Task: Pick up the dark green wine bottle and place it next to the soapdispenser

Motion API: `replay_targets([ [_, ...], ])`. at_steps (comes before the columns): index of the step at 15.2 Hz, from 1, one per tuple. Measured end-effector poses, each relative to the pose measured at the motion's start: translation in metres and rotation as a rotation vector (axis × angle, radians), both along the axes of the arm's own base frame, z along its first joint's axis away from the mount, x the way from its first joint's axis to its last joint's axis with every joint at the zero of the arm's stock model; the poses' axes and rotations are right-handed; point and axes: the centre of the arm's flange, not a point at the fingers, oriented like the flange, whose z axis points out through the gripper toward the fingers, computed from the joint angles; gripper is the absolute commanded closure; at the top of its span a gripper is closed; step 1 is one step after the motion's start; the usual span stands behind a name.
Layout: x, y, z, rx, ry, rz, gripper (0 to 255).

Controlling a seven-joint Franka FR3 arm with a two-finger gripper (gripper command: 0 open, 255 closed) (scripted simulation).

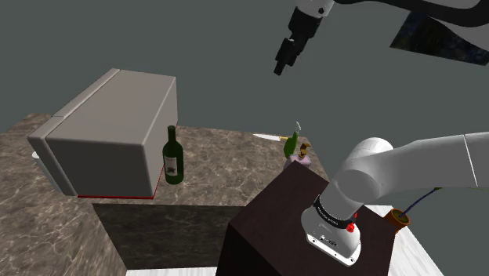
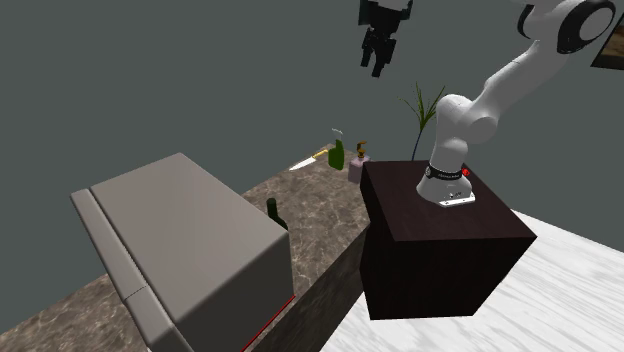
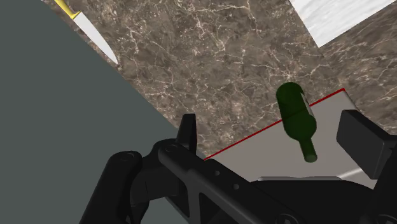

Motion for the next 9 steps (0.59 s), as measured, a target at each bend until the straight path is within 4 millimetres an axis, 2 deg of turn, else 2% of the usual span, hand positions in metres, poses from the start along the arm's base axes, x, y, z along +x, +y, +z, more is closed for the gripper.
replay_targets([
  [3, 0.01, 0.005, -0.009, 0.002, 0.003, 0.002, 0],
  [9, 0.06, 0.035, -0.059, 0.008, 0.016, 0.012, 0],
])
